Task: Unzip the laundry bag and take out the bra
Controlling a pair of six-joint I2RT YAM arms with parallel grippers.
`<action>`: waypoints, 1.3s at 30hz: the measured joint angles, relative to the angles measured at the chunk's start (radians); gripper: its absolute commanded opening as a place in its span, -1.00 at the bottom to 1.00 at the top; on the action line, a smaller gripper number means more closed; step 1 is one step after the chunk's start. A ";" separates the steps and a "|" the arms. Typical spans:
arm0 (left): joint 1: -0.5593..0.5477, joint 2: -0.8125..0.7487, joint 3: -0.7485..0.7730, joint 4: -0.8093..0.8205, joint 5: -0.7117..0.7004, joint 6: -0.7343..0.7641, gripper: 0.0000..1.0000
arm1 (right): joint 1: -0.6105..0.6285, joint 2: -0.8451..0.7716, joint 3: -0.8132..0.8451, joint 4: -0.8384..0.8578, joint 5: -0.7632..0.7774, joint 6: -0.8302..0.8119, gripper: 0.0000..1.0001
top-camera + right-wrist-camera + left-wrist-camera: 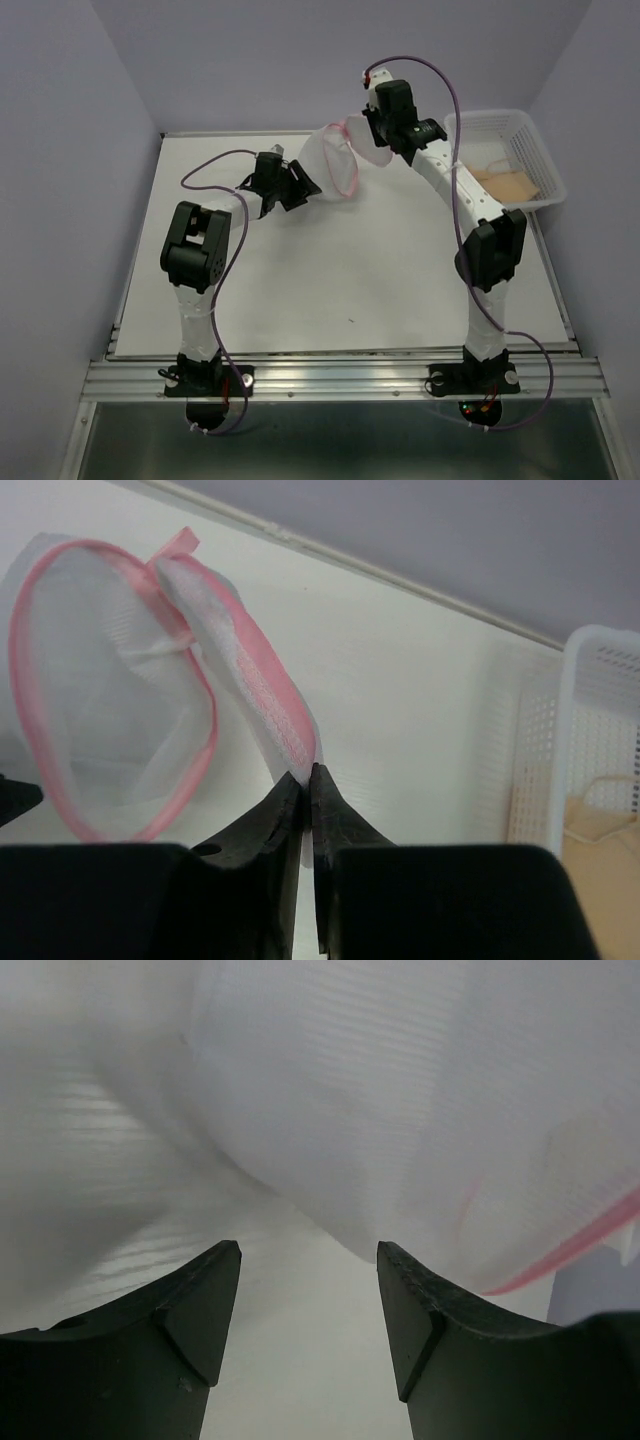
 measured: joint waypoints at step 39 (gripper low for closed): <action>0.113 -0.346 -0.299 0.076 -0.064 -0.009 0.26 | 0.278 0.279 0.119 -0.055 -0.240 0.127 1.00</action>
